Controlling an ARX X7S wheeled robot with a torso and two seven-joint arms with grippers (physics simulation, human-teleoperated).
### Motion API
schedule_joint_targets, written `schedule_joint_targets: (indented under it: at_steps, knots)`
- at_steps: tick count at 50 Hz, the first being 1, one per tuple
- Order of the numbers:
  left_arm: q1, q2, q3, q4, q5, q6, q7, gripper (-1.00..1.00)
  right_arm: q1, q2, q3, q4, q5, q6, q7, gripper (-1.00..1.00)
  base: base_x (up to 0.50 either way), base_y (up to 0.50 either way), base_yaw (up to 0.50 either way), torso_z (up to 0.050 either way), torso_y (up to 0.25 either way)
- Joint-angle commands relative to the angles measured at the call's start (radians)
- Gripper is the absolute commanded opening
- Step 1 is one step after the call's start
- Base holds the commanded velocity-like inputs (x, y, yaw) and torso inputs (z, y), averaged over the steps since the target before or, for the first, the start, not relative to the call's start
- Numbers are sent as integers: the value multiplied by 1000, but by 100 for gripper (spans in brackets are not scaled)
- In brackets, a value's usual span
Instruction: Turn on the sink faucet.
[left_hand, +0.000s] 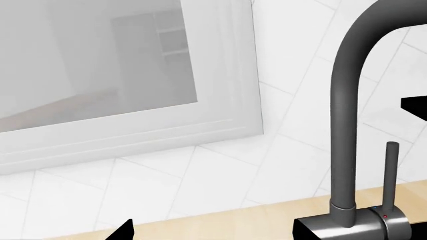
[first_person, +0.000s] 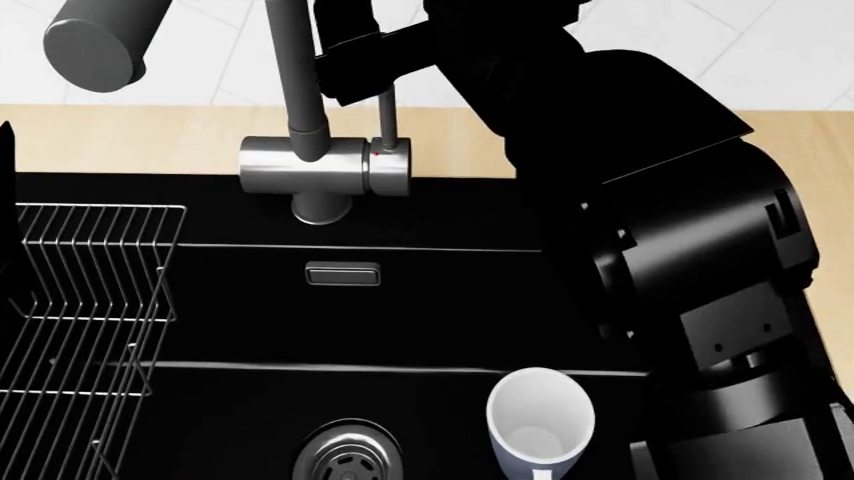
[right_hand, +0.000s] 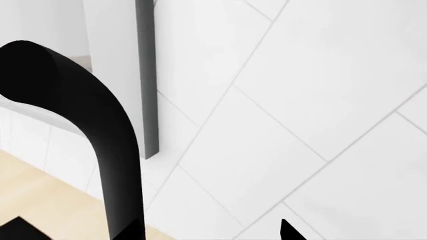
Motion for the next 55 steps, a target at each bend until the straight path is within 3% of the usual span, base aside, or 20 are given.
schedule_joint_targets:
  at_steps: [1,40,55]
  knots:
    - [0,-2,0,0,-4,0,-7,100,3,-29,-9,77,-11,-45,-20,100,0,0,0,0,0]
    - [-5,-8,-3,-4,-32,-15,-23,100,98,-215,-82,753,-85,-391,-179,100,0,0,0,0,0]
    - [-6,-13,0,-5,-39,-16,-30,100,141,-219,-497,943,342,-544,-163,100,0,0,0,0,0]
